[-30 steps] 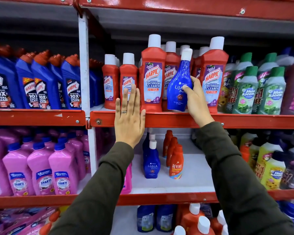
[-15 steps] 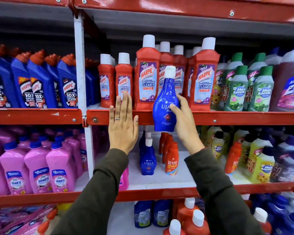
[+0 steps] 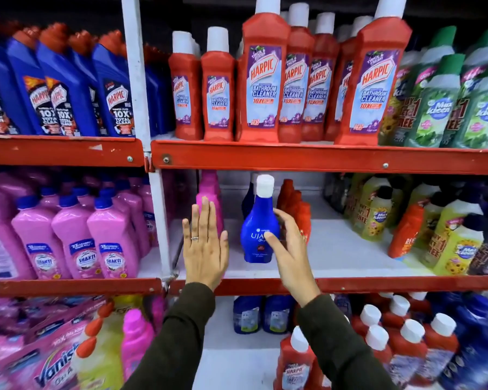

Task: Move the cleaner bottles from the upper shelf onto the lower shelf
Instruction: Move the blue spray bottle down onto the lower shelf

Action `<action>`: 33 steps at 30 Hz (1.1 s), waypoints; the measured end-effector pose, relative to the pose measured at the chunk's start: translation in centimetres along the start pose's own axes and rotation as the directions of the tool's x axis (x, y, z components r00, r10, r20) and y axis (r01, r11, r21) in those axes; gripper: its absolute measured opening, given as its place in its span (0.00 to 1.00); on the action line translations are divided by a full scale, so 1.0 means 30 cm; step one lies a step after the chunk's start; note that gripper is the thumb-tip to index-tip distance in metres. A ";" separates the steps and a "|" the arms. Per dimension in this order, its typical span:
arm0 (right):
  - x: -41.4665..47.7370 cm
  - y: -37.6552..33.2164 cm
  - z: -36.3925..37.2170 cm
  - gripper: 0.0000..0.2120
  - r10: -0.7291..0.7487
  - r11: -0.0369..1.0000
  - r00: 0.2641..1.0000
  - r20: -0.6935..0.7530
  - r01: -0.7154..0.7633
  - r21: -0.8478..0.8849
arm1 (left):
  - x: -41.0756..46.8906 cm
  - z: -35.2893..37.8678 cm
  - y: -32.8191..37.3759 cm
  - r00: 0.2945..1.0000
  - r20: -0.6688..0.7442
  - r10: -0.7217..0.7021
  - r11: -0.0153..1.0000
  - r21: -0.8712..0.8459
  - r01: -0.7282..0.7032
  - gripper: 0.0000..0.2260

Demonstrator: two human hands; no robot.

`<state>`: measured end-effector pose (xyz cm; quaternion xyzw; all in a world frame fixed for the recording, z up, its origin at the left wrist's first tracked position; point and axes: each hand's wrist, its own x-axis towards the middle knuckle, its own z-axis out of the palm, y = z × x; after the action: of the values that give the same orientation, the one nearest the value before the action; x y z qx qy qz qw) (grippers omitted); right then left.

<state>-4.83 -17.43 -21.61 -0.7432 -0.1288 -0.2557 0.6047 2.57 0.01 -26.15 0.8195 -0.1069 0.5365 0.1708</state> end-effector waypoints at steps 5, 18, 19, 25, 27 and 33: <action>-0.026 0.122 0.016 0.20 0.088 0.994 0.996 0.031 -0.086 -0.061 | -0.155 0.067 -0.043 0.994 0.094 -0.051 0.998 0.043 0.048 0.32; -0.013 0.266 0.055 0.23 0.215 0.973 0.976 0.028 -0.211 -0.095 | -0.249 0.143 -0.068 0.990 0.135 -0.049 0.998 0.042 0.044 0.29; -0.013 0.267 0.055 0.23 0.208 0.974 0.978 0.024 -0.205 -0.101 | -0.249 0.144 -0.070 0.989 0.138 -0.044 0.998 0.042 0.038 0.29; -0.006 0.276 0.053 0.23 0.169 0.978 0.985 0.030 -0.164 -0.128 | -0.254 0.151 -0.075 0.993 0.118 -0.027 0.999 0.035 0.023 0.32; -0.007 0.279 0.050 0.23 0.167 0.978 0.985 0.039 -0.161 -0.132 | -0.255 0.150 -0.075 0.992 0.125 -0.027 0.999 0.036 0.023 0.33; -0.013 0.288 0.043 0.24 0.156 0.984 0.986 0.062 -0.149 -0.096 | -0.247 0.119 -0.052 0.988 0.147 -0.049 0.999 -0.011 0.051 0.34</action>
<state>-0.55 -18.16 -29.19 -0.7861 -0.0806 -0.1883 0.5832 3.15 -0.03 -34.50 0.8577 -0.1026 0.4698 0.1819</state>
